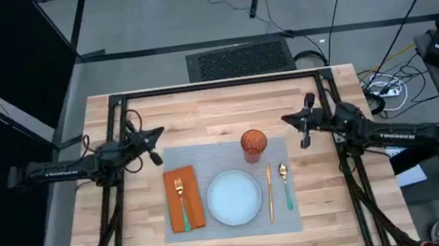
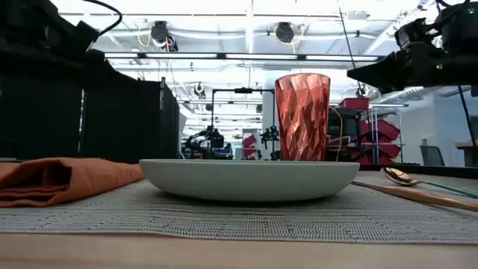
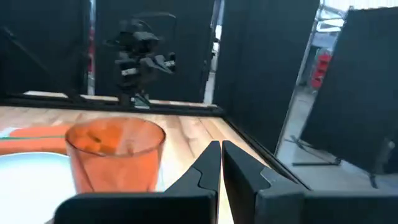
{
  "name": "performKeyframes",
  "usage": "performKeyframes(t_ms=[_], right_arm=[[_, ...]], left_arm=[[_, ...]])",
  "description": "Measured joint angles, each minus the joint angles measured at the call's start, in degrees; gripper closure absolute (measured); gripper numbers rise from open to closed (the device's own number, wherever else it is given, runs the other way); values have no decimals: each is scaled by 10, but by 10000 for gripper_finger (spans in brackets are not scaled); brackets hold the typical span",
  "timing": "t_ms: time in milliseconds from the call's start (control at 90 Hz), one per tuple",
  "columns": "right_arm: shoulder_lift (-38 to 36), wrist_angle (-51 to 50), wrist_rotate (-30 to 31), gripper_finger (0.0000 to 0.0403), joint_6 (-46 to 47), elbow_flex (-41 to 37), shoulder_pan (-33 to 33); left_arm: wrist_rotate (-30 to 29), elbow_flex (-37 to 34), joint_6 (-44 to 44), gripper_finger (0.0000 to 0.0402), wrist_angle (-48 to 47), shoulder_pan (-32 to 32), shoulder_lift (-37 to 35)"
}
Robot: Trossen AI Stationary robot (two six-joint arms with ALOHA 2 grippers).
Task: Set table place
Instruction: Return to Home Position
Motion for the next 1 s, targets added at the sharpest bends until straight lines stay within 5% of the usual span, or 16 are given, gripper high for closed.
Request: performKeyframes(t_ms=[478,667,1000], right_arm=[[0,-25,-132,403,117,0,-21],[0,-74,-66,403,135,0,-21],[1,-49,-63,403,124,0,-21]], left_arm=[[164,0,-80,398,5,0,0],[114,0,-76,398,-17,0,0],[96,0,-66,398,-21,0,0]])
